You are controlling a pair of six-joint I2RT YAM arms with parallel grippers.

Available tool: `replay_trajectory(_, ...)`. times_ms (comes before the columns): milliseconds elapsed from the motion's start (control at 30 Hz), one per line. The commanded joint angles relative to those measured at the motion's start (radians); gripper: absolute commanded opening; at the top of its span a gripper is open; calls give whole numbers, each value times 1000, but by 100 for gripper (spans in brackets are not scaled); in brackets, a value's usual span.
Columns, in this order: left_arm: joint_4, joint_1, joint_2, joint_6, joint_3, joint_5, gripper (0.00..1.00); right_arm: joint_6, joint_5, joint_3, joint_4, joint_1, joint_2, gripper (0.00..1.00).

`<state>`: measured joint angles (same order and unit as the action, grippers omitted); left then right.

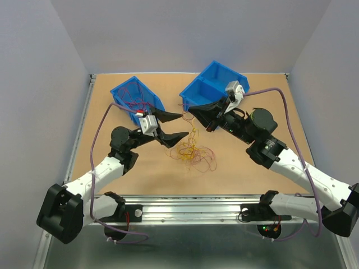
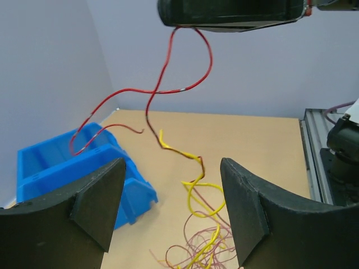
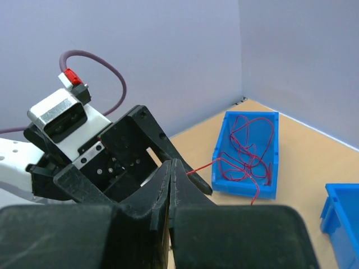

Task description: Untangle the cables

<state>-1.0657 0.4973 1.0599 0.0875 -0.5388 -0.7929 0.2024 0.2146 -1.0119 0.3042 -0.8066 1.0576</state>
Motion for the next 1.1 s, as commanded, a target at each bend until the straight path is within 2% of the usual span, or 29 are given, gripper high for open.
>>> replay_trajectory(0,-169,55,40,-3,-32,-5,79,15,54,-73,102,-6,8,1)
replay_trajectory(167,-165,121,147,-34,-94,138,74,34,83,-103,121,-6,39,0)
replay_trajectory(267,-166,130,245,-32,-171,175,63,54,104,-132,141,-5,57,1)
replay_trajectory(367,-171,138,350,-6,-223,138,55,69,105,-203,151,-5,71,1)
replay_trajectory(467,-165,150,397,-43,-211,153,55,75,66,-281,154,-5,79,1)
replay_trajectory(767,-111,162,466,-127,-174,175,59,63,-43,-704,193,-6,198,1)
replay_trajectory(867,-106,162,450,-137,-174,188,59,52,-73,-773,83,-5,199,1)
replay_trajectory(933,-97,164,405,-137,-165,189,58,36,-86,-733,-35,-5,168,4)
replay_trajectory(1067,-74,162,332,-144,-139,173,43,-14,-135,-396,-70,-5,9,20)
